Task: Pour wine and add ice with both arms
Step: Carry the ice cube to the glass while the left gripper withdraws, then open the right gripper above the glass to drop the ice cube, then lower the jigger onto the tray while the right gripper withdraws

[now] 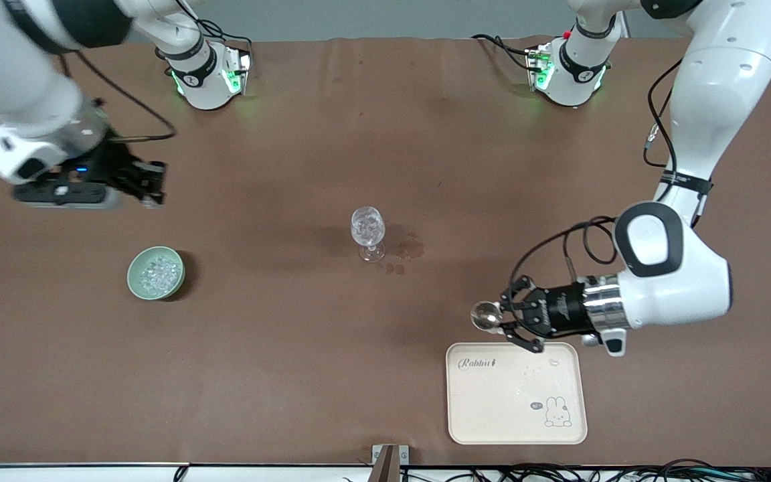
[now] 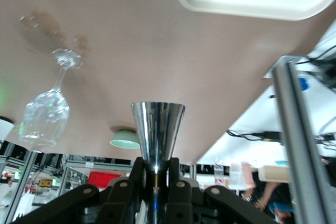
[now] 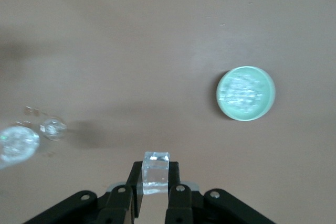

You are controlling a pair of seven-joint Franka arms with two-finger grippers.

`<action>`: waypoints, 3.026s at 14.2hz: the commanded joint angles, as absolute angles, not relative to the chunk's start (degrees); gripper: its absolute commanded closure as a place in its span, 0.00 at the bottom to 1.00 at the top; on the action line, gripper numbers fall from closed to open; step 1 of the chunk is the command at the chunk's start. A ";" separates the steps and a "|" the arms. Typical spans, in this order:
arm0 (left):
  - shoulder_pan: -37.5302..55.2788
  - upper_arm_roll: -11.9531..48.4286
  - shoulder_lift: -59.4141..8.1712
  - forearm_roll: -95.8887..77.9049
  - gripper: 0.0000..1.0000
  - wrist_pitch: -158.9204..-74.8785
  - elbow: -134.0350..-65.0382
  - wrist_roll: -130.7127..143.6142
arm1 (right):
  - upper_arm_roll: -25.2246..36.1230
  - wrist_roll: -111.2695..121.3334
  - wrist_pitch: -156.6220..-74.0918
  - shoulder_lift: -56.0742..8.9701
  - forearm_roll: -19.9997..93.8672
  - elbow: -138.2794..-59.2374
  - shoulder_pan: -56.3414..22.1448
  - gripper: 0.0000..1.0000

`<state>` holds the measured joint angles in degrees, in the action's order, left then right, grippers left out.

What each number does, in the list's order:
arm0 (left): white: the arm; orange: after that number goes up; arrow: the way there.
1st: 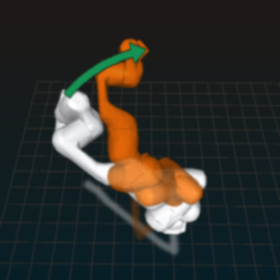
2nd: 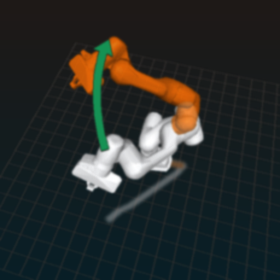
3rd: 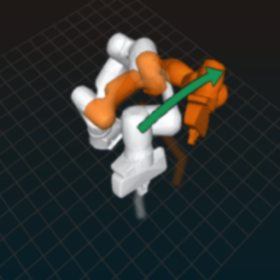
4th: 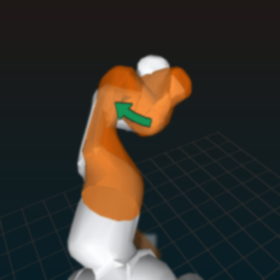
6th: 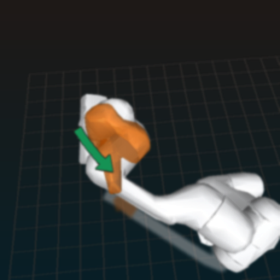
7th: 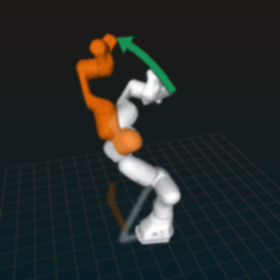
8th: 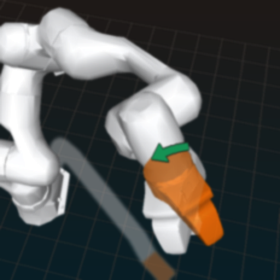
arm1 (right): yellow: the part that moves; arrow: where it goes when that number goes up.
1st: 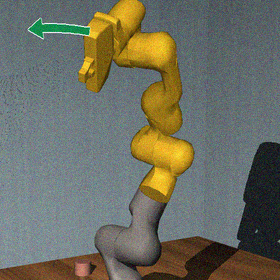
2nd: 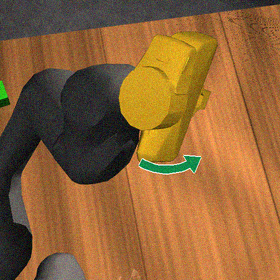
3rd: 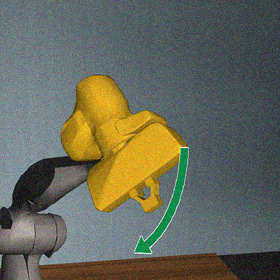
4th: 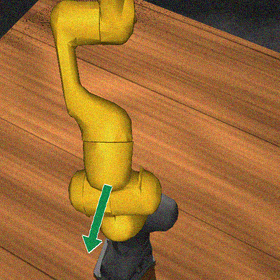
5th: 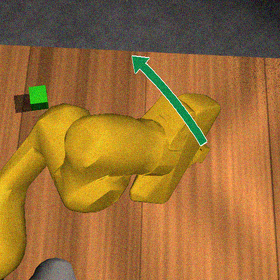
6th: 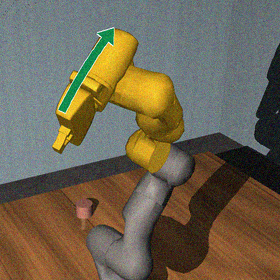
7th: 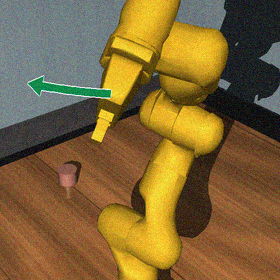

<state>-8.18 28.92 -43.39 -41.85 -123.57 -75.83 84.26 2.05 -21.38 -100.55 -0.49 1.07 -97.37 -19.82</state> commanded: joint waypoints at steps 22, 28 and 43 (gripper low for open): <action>-15.03 25.23 -63.72 -73.74 0.99 -132.19 -72.07 55.30 | 2.72 -47.55 -113.73 -28.12 -6.06 -83.06 -47.02 0.77; -15.12 25.22 -65.57 -73.83 0.97 -132.19 -71.63 52.30 | 2.81 -47.46 -113.64 -28.13 -6.15 -83.06 -47.20 0.00; -15.55 23.13 -62.24 -69.02 0.00 -131.75 -72.33 52.64 | 3.08 -25.15 -106.08 -6.70 -4.04 -97.97 -21.20 0.00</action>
